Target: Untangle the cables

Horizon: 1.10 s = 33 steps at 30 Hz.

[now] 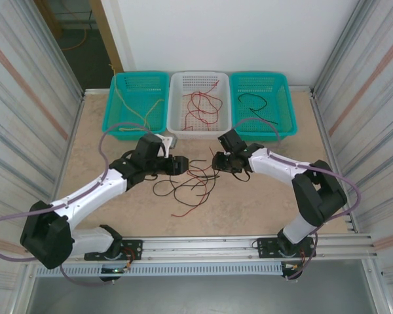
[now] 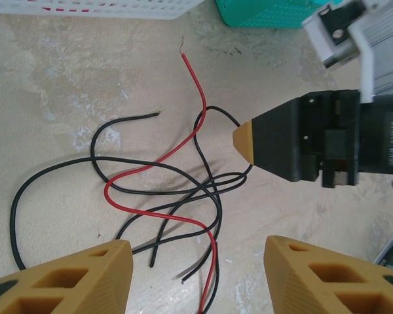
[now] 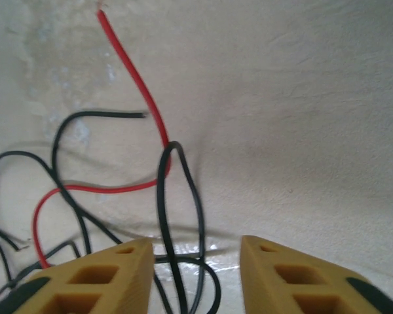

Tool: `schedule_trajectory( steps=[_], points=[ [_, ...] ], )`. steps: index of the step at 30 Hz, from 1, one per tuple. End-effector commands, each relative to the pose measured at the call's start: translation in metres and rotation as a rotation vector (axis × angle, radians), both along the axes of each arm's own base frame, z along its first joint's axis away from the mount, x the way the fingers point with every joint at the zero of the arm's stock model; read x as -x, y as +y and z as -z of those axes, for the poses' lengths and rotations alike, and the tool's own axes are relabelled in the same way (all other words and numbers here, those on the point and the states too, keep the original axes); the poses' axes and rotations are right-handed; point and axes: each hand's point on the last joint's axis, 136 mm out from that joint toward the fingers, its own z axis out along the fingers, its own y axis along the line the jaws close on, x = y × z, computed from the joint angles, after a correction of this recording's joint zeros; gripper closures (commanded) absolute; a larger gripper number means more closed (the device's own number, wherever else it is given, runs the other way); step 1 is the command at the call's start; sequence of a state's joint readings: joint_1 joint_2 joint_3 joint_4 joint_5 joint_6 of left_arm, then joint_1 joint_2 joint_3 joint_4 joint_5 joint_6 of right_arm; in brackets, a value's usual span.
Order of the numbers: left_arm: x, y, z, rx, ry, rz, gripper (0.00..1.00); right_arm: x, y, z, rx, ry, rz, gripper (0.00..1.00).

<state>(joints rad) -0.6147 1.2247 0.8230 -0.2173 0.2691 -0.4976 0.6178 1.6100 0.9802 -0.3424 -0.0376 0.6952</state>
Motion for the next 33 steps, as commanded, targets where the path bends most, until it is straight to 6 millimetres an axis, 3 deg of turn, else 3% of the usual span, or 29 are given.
schedule_trajectory(
  steps=[1, 5, 9, 16, 22, 33],
  points=[
    [-0.001, 0.003, -0.022, 0.027, -0.032, -0.018, 0.44, -0.001, 0.005, -0.005, -0.003, -0.020, -0.028, 0.71],
    [-0.003, 0.013, -0.027, -0.017, -0.057, -0.052, 0.44, -0.001, 0.007, -0.012, 0.022, -0.031, -0.094, 0.90],
    [-0.004, 0.014, -0.030, -0.013, -0.065, -0.056, 0.43, 0.001, 0.007, -0.038, -0.003, -0.096, -0.114, 1.00],
    [-0.003, -0.007, -0.037, 0.054, -0.052, 0.021, 0.41, 0.020, 0.024, -0.115, -0.077, -0.307, -0.202, 1.00],
    [0.003, -0.032, -0.046, 0.064, -0.090, 0.115, 0.35, 0.027, 0.036, -0.170, -0.071, -0.421, -0.237, 1.00],
    [0.020, -0.050, -0.075, 0.135, -0.242, 0.234, 0.31, 0.042, 0.045, -0.265, -0.241, -0.588, -0.251, 1.00]
  ],
)
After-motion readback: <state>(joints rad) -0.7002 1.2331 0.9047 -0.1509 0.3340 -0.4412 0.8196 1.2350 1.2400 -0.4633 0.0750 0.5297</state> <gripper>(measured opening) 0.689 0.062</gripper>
